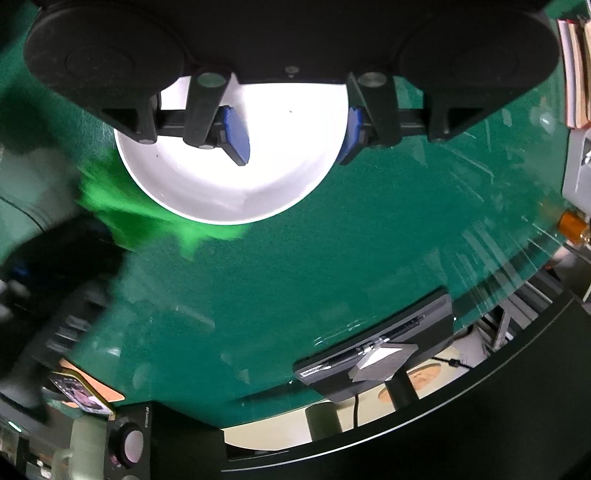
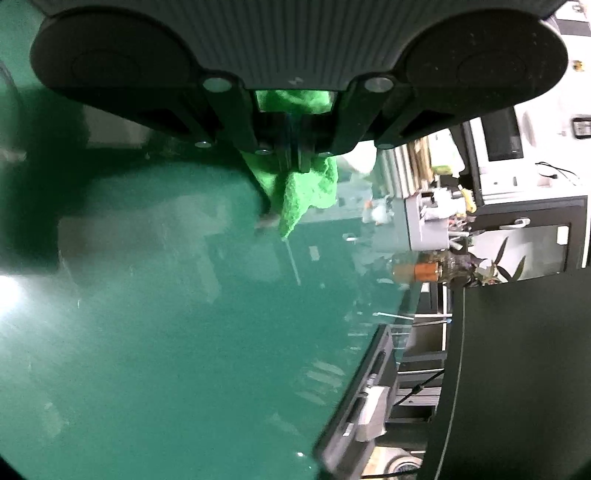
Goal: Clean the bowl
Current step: 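Hold the bowl with the left gripper while the right gripper sweeps the cloth across the rim, then hold the bowl with the left gripper while the right gripper wipes the cloth back along the rim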
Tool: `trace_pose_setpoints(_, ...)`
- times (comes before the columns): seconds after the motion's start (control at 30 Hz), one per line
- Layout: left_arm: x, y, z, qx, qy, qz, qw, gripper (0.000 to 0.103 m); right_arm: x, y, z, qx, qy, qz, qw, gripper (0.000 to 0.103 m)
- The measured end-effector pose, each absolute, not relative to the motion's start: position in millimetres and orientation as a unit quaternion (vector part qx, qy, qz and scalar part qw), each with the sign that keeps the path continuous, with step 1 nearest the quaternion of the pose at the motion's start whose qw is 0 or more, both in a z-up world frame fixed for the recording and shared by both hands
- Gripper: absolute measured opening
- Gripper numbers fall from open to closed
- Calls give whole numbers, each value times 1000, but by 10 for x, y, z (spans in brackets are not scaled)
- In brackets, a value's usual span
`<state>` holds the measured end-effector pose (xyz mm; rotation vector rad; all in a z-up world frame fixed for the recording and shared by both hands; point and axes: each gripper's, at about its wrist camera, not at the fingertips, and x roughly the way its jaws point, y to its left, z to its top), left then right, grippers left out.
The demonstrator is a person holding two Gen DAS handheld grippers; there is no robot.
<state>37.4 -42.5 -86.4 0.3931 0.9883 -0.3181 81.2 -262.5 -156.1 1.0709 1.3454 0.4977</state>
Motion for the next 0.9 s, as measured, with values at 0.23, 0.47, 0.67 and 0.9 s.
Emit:
trace_pose_setpoints(0.23, 265, -379, -811, 167, 479, -121, 853, 50, 1064, -2463, -1627, 500, 572, 221, 612, 6)
trace_pose_setpoints(0.47, 154, -336, -787, 144, 490, -94, 855, 65, 1296, -2196, -1581, 480, 572, 252, 615, 6)
trace_pose_setpoints(0.67, 164, -285, -844, 124, 502, -87, 852, 35, 1230, -2254, -1546, 459, 571, 256, 631, 6)
trace_pose_setpoints(0.9, 345, -240, -854, 131, 516, -114, 839, 34, 879, -2626, -1681, 483, 589, 238, 603, 6)
